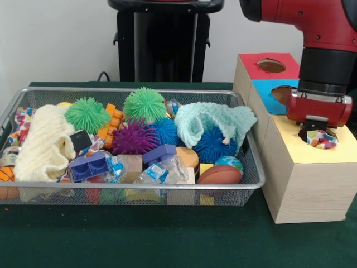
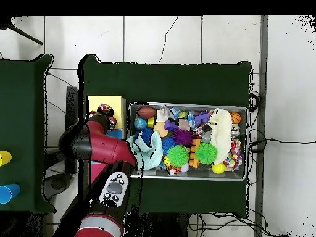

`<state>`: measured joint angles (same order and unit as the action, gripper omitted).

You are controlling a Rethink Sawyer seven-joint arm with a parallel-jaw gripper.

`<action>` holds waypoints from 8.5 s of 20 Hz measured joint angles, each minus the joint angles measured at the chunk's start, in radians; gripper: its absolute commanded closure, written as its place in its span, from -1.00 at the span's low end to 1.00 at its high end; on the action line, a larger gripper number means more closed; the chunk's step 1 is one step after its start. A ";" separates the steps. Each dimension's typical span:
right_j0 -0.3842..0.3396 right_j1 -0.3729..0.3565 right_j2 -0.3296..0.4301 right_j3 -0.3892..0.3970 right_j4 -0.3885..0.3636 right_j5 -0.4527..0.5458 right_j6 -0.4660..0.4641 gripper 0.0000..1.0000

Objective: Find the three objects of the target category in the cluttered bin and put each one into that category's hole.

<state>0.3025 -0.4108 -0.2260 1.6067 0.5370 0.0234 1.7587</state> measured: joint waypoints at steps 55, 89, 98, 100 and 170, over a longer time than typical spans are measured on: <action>-0.062 -0.242 -0.255 0.195 -0.298 0.355 0.000 1.00; -0.475 -0.204 -0.136 0.325 -0.586 -0.290 0.000 1.00; -0.508 -0.126 -0.067 0.325 -0.609 -0.297 0.000 1.00; -0.508 -0.118 -0.062 0.325 -0.610 -0.303 0.000 1.00; -0.612 -0.096 0.011 0.291 -0.666 -0.549 0.000 -1.00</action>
<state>-0.3094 -0.5065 -0.2153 1.8978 -0.1293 -0.5252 1.7587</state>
